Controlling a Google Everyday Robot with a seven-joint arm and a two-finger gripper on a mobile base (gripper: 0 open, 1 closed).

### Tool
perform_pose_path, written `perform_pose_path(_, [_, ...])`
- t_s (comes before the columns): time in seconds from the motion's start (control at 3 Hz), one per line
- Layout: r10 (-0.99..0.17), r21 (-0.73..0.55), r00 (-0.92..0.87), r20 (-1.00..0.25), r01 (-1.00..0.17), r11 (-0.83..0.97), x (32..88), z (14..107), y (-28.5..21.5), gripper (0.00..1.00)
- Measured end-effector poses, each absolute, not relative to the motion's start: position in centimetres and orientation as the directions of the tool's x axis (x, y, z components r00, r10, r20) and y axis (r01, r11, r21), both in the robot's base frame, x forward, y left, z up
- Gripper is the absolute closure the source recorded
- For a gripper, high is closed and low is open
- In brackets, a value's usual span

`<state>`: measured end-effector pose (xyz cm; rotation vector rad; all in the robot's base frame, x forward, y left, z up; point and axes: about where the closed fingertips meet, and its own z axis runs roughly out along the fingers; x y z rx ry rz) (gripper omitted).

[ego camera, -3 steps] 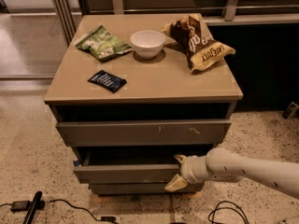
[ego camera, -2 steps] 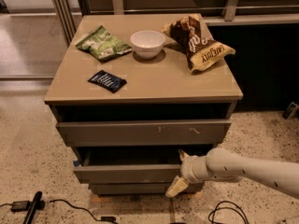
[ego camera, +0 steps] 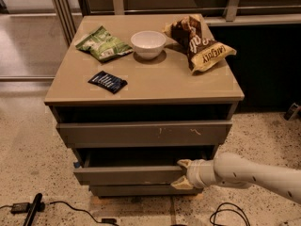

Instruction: Open middle drawer

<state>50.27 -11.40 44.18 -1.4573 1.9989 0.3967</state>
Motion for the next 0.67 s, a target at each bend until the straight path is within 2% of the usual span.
perform_pose_path(0.33, [-0.732,-0.111,-0.185,-0.655,-0.936,0.335,46.9,45.5,-12.5,0.65])
perform_pose_path(0.67, [-0.694,-0.097,-0.225,-0.684,-0.915,0.391,42.6,46.5,-16.3,0.93])
